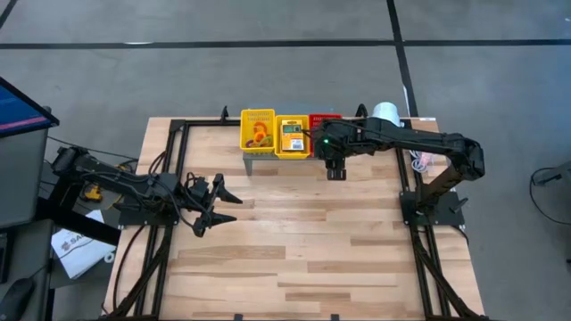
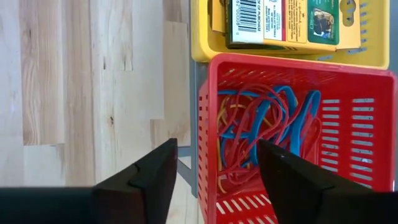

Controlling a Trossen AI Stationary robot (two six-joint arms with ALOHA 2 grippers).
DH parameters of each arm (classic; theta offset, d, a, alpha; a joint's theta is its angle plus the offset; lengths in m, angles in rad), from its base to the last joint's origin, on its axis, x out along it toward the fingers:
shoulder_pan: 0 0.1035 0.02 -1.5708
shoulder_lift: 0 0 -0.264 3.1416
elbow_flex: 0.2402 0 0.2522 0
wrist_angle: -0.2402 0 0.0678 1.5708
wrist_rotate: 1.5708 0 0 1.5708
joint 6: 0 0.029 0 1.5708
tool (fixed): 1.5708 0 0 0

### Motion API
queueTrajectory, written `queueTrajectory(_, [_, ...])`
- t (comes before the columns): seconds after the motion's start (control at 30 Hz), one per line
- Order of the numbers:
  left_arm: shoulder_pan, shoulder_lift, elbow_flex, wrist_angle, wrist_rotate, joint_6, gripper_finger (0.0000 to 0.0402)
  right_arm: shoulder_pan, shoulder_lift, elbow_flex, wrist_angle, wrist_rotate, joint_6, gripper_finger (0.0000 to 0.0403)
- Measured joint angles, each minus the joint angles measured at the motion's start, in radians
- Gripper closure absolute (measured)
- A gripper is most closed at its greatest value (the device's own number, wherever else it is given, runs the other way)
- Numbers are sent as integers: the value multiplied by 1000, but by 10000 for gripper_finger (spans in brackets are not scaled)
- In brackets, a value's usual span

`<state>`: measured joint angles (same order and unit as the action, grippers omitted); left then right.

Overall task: Pick & Place Office Desk Supplies
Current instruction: Return to Home Position

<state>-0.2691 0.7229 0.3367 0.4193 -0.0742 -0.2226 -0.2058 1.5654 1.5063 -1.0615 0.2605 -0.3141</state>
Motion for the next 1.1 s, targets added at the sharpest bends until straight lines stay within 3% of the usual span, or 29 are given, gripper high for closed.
queueTrajectory(0.17, [0, 0, 0, 0, 0, 0, 152, 0, 0, 1, 0, 19, 0, 175])
queueTrajectory(0.7, [2, -15, 0, 2, -1, 52, 152, 34, -91, 84, 11, 54, 0, 175])
queueTrajectory(1.1, [2, -280, -23, -158, -52, 106, 152, 183, -359, 76, 132, -62, 137, 175])
